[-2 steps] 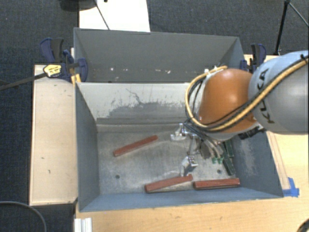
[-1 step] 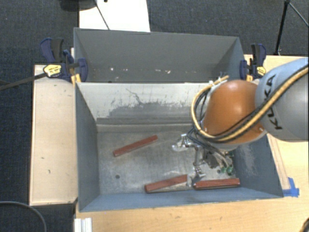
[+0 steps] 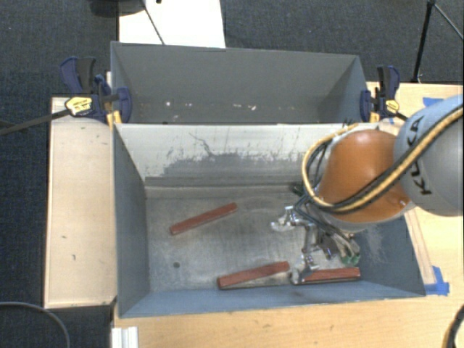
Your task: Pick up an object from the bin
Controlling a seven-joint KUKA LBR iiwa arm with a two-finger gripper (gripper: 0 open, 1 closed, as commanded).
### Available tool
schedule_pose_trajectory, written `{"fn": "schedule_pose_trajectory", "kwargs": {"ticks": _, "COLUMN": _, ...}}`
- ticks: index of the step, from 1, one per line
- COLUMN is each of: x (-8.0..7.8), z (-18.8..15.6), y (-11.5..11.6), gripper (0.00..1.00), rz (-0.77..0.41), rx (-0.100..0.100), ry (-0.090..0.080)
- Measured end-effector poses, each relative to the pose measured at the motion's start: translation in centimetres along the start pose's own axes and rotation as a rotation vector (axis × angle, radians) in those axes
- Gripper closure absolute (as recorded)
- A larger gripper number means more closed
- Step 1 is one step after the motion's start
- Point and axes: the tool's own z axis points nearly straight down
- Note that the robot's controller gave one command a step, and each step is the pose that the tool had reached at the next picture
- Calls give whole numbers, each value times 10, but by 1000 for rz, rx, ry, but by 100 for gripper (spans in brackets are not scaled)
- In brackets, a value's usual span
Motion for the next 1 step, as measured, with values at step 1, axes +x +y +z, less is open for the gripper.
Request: {"fn": "schedule_pose_trajectory", "kwargs": {"ticks": 1, "x": -9, "z": 60, "y": 3, "gripper": 0, "rz": -140, "rx": 2, "ry": -14}}
